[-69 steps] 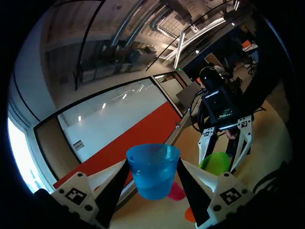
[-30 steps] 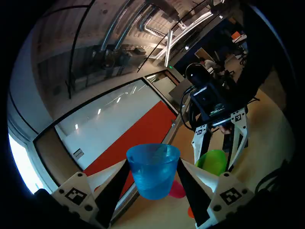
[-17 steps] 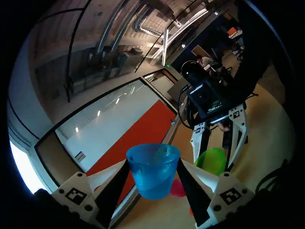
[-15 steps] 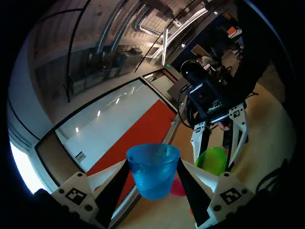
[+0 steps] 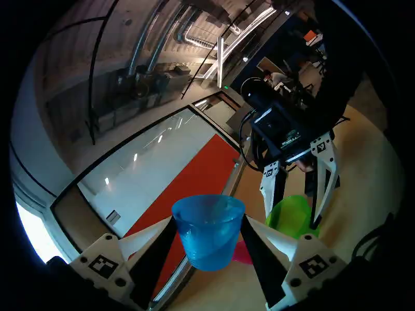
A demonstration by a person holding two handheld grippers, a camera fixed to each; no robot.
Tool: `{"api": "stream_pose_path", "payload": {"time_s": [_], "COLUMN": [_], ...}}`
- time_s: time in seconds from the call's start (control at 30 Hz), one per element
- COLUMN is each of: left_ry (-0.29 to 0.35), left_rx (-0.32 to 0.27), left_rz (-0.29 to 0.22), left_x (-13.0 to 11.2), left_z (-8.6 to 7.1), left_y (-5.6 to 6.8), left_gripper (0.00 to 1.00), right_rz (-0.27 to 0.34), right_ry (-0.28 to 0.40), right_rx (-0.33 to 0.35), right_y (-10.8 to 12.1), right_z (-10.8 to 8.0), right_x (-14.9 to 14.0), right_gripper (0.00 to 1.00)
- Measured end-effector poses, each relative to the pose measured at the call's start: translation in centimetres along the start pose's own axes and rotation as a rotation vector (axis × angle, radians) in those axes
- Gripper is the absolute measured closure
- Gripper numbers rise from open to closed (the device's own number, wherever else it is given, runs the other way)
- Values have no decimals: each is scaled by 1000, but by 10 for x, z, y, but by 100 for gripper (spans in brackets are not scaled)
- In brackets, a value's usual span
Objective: Pour water
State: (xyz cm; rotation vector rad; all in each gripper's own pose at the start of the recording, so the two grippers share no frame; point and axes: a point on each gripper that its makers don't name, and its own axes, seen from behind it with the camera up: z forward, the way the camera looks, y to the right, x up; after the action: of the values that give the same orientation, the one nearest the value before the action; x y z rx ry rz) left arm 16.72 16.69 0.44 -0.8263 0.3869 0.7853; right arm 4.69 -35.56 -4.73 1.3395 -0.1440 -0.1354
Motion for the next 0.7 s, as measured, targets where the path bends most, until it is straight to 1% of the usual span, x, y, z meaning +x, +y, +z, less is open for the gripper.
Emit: {"api": "stream_pose_path", "payload": {"time_s": [0.3, 0.7], "left_ry": [-2, -4], "left_rx": [7, 3], "left_rz": [10, 46], "left_x": [-1, 0], "left_z": [1, 1], "left_y": [-2, 1], "left_gripper": [16, 16], "right_rz": [-2, -6], "right_ry": [3, 5], "right_rx": [8, 9], "right_y": [-3, -5], "right_z": [1, 1], "right_x": [2, 2], "right_gripper": [9, 9]}}
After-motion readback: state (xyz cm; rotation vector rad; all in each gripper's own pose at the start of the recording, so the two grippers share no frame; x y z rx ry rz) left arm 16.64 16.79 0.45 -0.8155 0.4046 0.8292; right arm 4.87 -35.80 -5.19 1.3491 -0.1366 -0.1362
